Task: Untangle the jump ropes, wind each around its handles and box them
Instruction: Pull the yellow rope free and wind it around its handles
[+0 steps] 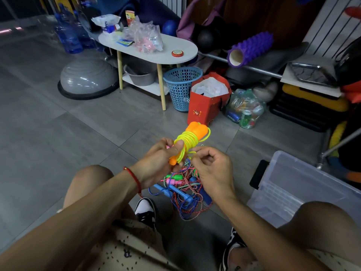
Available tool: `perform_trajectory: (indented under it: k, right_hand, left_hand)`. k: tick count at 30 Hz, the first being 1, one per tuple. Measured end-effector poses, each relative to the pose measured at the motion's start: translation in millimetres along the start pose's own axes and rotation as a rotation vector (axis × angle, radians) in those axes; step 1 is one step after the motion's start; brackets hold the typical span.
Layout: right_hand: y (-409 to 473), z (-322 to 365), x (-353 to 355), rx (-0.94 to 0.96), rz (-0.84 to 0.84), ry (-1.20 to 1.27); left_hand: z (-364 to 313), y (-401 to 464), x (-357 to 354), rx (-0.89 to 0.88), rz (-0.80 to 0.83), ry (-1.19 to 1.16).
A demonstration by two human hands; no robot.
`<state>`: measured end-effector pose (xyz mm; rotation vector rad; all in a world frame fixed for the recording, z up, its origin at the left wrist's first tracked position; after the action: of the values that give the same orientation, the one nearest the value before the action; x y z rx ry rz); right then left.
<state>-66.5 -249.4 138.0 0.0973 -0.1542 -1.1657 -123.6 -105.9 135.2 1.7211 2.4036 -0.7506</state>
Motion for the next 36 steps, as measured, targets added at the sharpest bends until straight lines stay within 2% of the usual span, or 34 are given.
perform_trajectory:
  k: [3, 6, 15, 18, 22, 24, 27, 31, 33, 36]
  right_hand:
    - [2.8, 1.1, -2.6, 0.137, 0.021, -0.15]
    - [4.7, 0.0, -3.4, 0.182, 0.044, -0.164]
    - [5.4, 2.6, 4.4, 0.154, 0.111, -0.151]
    - [6.9, 3.5, 6.4, 0.211, 0.108, -0.184]
    - [16.2, 2.6, 10.2, 0.246, 0.11, -0.236]
    - [19.4, 0.6, 13.4, 0.196, 0.099, -0.223]
    - [26.2, -3.5, 19.9, 0.009, 0.181, -0.15]
    - [26.6, -1.7, 24.5, -0.29, 0.346, 0.213]
    - [24.1, 1.0, 25.5, -0.298, 0.438, 0.18]
    - [29.0, -1.0, 30.2, -0.246, 0.509, -0.019]
  left_hand:
    - [4.2, 4.2, -0.5, -0.033, -0.051, 0.186]
    - [5.9, 5.5, -4.9, -0.077, -0.087, 0.287]
    - [15.9, 8.7, -28.4, -0.124, -0.191, 0.091]
    - [17.5, 9.5, -36.1, -0.082, -0.228, -0.032]
    - [17.2, 9.2, -46.0, -0.018, -0.183, -0.117]
    - [19.3, 10.5, -45.8, -0.009, -0.145, -0.131]
    - [19.3, 12.8, -43.5, 0.023, -0.056, -0.118]
    - [23.3, 10.9, -43.3, 0.078, -0.002, -0.164]
    - [27.7, 10.0, -43.3, 0.119, 0.035, -0.222]
    - [27.9, 6.0, -46.7, 0.174, 0.085, -0.317]
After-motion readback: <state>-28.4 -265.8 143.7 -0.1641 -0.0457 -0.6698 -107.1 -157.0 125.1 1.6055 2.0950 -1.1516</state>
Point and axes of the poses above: each hand's wrist, its own y-axis towards the middle knuckle, its own x-axis out of the back of the hand, z = x × y, the point moved 4 cm from there along y, towards the middle knuckle, and after that the axes turned 4 degrees about x, right-handed, at the moved point
